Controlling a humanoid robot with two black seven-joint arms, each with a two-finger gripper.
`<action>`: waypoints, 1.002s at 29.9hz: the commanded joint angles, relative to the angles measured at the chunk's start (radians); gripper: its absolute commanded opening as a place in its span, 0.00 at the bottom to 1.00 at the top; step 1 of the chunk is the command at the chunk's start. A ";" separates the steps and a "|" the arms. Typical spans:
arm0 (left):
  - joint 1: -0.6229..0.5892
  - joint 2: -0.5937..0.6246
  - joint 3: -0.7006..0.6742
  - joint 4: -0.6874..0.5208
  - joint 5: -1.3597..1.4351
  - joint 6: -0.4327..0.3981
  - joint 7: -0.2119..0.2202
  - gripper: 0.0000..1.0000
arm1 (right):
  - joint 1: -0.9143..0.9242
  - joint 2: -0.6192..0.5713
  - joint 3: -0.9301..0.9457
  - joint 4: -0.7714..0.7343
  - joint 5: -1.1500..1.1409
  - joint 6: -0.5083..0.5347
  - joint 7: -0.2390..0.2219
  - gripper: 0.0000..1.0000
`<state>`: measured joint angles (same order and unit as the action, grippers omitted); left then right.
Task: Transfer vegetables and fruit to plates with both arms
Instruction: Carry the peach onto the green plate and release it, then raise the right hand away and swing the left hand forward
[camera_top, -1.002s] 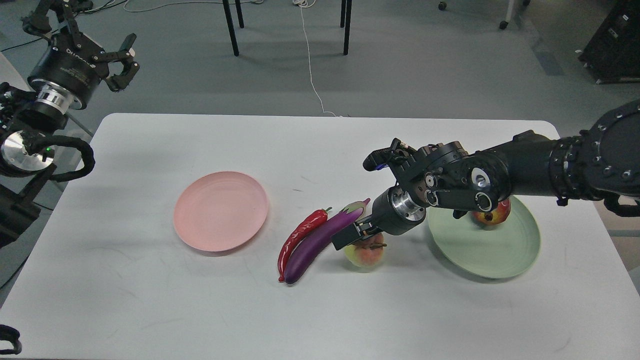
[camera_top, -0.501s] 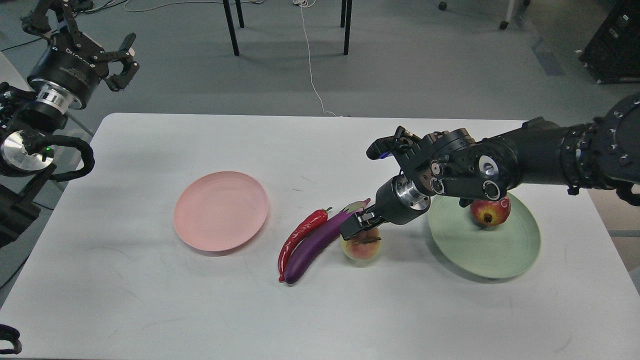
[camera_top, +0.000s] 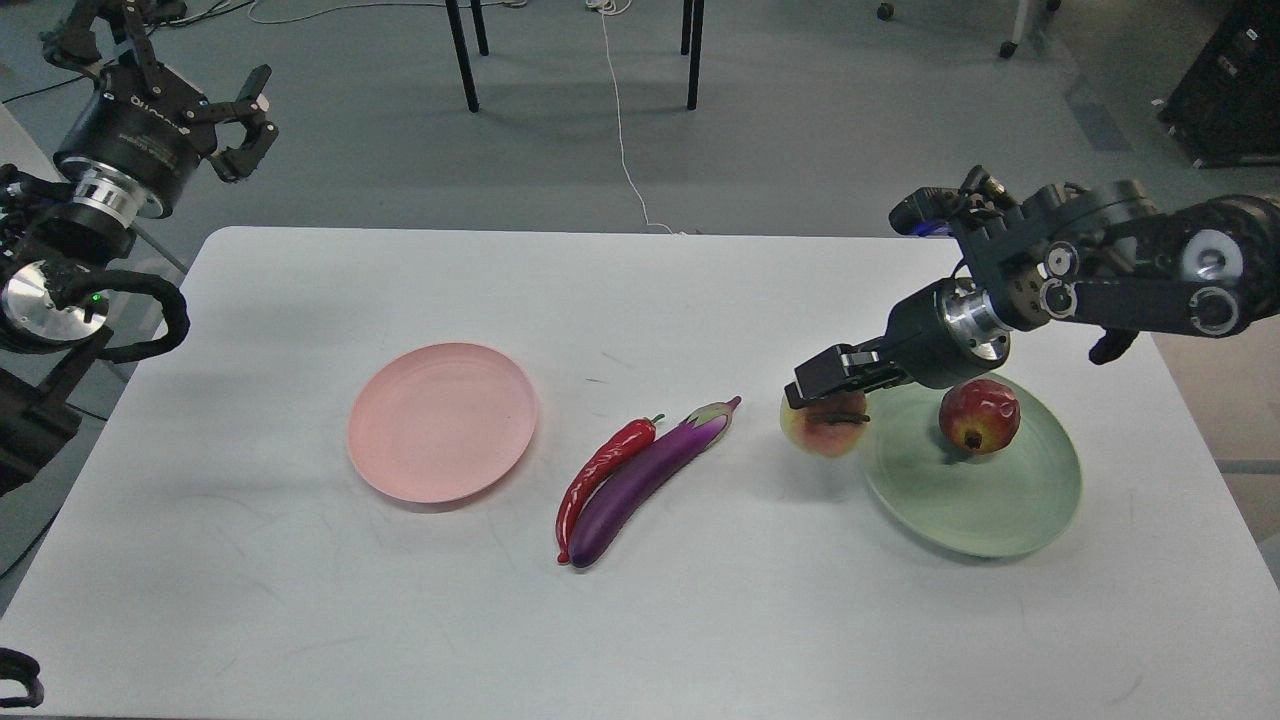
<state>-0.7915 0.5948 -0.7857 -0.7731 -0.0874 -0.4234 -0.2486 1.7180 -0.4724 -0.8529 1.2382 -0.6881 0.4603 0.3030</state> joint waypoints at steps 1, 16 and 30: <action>0.000 -0.003 -0.001 0.000 0.000 0.002 0.002 0.98 | -0.011 -0.101 -0.006 0.041 -0.123 0.004 -0.001 0.63; 0.000 0.000 0.002 0.000 0.000 0.000 0.002 0.98 | -0.113 -0.137 -0.035 -0.005 -0.189 -0.006 -0.005 0.81; -0.005 0.000 0.008 -0.015 0.003 -0.009 0.014 0.98 | -0.057 -0.150 0.070 -0.019 -0.165 -0.015 -0.009 0.91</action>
<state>-0.7935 0.5939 -0.7824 -0.7749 -0.0866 -0.4242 -0.2411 1.6581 -0.6178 -0.8483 1.2324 -0.8623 0.4503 0.2967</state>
